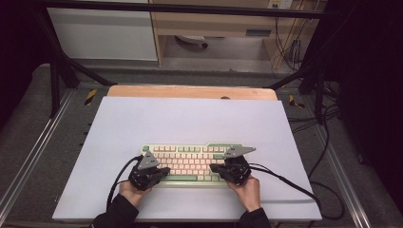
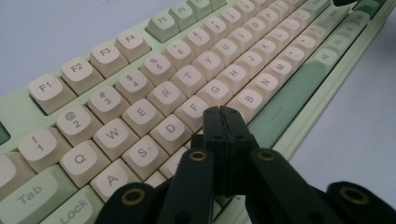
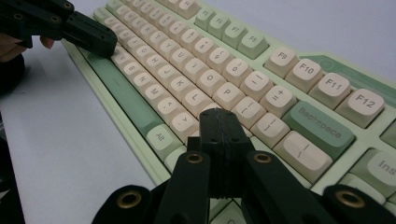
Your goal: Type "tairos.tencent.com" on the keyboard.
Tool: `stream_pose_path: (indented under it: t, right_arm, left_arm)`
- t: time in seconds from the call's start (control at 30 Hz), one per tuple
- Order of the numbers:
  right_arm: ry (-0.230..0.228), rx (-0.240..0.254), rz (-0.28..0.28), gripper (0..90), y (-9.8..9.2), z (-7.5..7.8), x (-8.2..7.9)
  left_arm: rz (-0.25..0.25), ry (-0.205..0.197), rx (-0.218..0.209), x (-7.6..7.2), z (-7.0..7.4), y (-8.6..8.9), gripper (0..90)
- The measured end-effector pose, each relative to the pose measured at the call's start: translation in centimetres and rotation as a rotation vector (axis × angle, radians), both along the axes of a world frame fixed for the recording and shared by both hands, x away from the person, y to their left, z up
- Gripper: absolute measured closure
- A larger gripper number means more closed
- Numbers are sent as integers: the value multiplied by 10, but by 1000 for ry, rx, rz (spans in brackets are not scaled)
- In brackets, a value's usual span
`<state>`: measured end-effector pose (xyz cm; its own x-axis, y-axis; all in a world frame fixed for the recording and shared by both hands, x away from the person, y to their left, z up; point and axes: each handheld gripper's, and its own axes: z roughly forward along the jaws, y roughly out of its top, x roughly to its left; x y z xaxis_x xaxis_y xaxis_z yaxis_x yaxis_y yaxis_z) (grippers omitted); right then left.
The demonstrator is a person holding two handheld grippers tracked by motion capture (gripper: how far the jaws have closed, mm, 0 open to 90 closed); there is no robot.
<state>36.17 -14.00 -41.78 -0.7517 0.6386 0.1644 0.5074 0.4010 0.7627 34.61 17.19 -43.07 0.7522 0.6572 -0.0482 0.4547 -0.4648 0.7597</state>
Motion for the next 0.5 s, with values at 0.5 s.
stream_pose_path:
  t: [0.5]
  right_arm:
    - [4, 16, 1, 900, 0, 3, -1]
  left_arm:
    - [28, -23, -35, -5, 10, 25, 899]
